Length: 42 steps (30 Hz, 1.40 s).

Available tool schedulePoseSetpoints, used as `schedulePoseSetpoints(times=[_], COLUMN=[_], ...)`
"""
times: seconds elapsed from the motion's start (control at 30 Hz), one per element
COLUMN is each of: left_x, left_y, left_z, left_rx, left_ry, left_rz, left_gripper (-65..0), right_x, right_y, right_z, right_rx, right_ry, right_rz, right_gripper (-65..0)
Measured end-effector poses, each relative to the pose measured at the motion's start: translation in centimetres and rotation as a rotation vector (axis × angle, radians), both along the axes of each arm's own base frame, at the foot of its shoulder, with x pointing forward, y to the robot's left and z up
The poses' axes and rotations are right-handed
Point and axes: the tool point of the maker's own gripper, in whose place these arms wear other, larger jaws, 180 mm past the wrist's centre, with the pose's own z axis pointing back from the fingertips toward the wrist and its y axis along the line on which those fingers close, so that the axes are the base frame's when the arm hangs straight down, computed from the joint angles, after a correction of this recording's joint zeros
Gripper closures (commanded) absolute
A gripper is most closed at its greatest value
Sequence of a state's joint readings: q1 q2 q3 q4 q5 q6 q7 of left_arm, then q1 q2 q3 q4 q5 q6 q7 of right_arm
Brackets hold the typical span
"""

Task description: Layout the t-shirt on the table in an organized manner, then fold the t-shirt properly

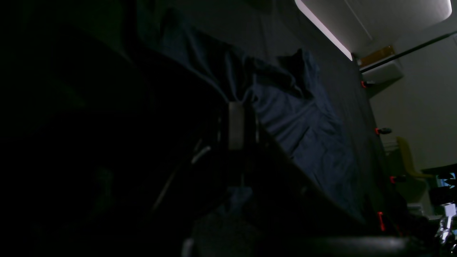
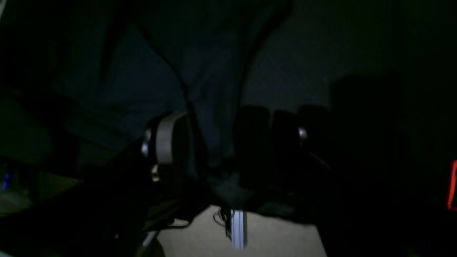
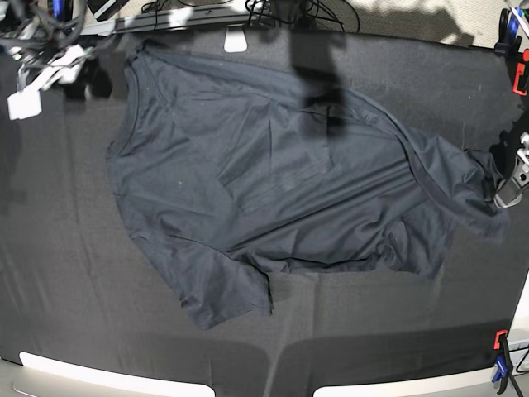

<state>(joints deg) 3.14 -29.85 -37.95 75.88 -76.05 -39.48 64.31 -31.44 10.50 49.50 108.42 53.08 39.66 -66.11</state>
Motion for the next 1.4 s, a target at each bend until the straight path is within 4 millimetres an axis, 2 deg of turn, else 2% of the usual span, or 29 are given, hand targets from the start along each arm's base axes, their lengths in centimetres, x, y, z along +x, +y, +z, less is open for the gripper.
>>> schedulePoseSetpoints(times=[0.1,0.2,0.27,0.43,0.6,0.63,0.9,1.0,1.03,1.13,1.2,1.33,1.4], left_x=[0.0,0.0,0.0,0.0,0.0,0.0,0.0,0.0,0.0,-0.1,-0.2,-0.3,-0.5], left_y=[0.0,0.0,0.0,0.0,0.0,0.0,0.0,0.0,0.0,0.1,0.2,0.3,0.3], left_z=[0.0,0.0,0.0,0.0,0.0,0.0,0.0,0.0,0.0,-0.3,-0.8,-1.2,-1.3], left_rx=[0.000,0.000,0.000,0.000,0.000,0.000,0.000,0.000,0.000,0.013,0.042,0.057,0.057], left_ry=[0.000,0.000,0.000,0.000,0.000,0.000,0.000,0.000,0.000,0.010,0.035,0.048,0.054], left_rz=[0.000,0.000,0.000,0.000,0.000,0.000,0.000,0.000,0.000,0.000,-0.001,-0.001,-0.002], left_gripper=[0.0,0.0,0.0,0.0,0.0,0.0,0.0,0.0,0.0,0.0,0.0,0.0,0.0], right_x=[-0.5,-0.6,-1.1,-2.2,-1.8,-1.7,-1.1,-1.4,-1.6,-2.4,-2.8,-2.2,-1.4], right_y=[0.6,2.0,2.8,6.1,7.5,7.8,9.5,8.8,8.6,6.5,4.4,-1.1,-2.7], right_z=[-0.8,-1.4,-2.5,-4.9,-5.2,-5.2,-5.3,-5.9,-6.0,-6.5,-6.3,-4.5,-3.4], right_rx=[0.007,0.048,0.039,0.063,0.094,0.100,0.128,0.074,0.058,-0.020,-0.081,-0.227,-0.276], right_ry=[0.021,0.025,0.065,0.138,0.121,0.123,0.114,0.138,0.148,0.184,0.197,0.157,0.125], right_rz=[-0.021,-0.025,-0.016,-0.020,-0.023,-0.019,0.013,0.012,0.012,-0.010,-0.027,-0.059,-0.044], right_gripper=[-35.6,-35.5,-35.5,-35.5,-35.2,-34.4,-15.4,-1.2,0.0,0.0,0.0,0.0,0.0])
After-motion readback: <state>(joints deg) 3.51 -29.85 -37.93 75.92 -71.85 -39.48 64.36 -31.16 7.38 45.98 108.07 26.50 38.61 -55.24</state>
